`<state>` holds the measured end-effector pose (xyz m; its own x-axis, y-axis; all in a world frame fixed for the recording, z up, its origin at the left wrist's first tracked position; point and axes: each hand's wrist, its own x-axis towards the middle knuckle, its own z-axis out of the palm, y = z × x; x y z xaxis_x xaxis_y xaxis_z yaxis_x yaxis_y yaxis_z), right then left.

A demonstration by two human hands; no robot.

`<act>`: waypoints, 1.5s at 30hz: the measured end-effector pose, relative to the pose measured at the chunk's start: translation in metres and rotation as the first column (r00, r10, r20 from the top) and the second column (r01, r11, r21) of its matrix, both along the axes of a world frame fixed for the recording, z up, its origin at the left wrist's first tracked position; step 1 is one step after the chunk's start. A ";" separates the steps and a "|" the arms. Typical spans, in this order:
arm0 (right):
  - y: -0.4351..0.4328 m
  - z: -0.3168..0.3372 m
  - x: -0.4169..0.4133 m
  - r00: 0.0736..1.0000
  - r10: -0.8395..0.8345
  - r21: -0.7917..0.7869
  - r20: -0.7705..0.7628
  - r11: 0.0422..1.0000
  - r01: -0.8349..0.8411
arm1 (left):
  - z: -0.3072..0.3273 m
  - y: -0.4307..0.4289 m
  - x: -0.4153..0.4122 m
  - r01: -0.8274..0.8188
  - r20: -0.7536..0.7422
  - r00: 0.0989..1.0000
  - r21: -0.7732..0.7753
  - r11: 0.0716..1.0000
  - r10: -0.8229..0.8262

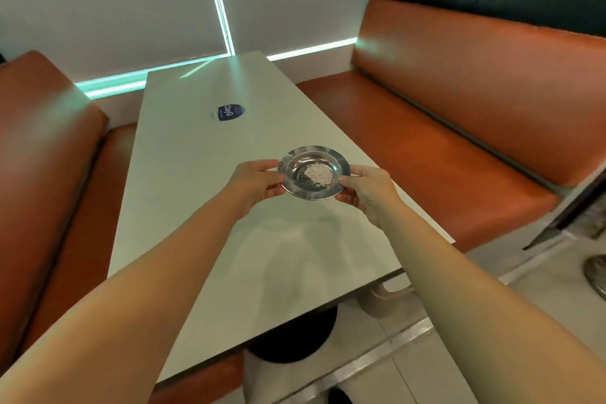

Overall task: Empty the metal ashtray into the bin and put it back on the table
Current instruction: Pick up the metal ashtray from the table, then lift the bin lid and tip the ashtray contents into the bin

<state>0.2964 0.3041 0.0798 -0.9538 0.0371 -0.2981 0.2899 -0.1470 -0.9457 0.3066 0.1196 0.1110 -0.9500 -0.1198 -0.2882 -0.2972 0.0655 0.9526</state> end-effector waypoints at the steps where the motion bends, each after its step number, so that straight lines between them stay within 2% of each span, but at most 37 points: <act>1: 0.008 -0.001 0.013 1.000 -0.017 0.003 0.000 1.000 0.017 | -0.001 0.007 0.008 0.020 0.005 1.000 0.006 1.000 -0.020; 10: 0.091 -0.012 0.094 0.987 -0.155 0.035 0.048 0.988 0.153 | -0.010 0.087 0.051 0.239 0.046 0.970 -0.044 0.970 -0.237; 17: 0.164 -0.006 0.129 0.971 -0.238 0.010 0.017 0.971 0.238 | -0.012 0.166 0.069 0.309 0.035 0.951 -0.080 0.948 -0.307; 21: 0.212 -0.002 0.144 0.971 -0.236 0.036 0.026 0.971 0.235 | -0.011 0.214 0.083 0.290 0.026 0.957 -0.092 0.953 -0.289; 27: 0.286 -0.012 0.168 0.982 -0.185 0.055 0.035 0.982 0.183 | -0.033 0.282 0.115 0.245 0.039 0.969 0.002 0.970 -0.245; 33: 0.335 -0.043 0.180 0.982 -0.151 0.042 0.114 0.988 0.147 | -0.069 0.327 0.140 0.207 0.092 0.972 0.097 0.974 -0.216; 45: 0.358 -0.102 0.106 0.962 -0.102 0.032 0.252 0.995 0.097 | -0.120 0.356 0.082 0.120 0.194 0.974 -0.006 0.993 -0.117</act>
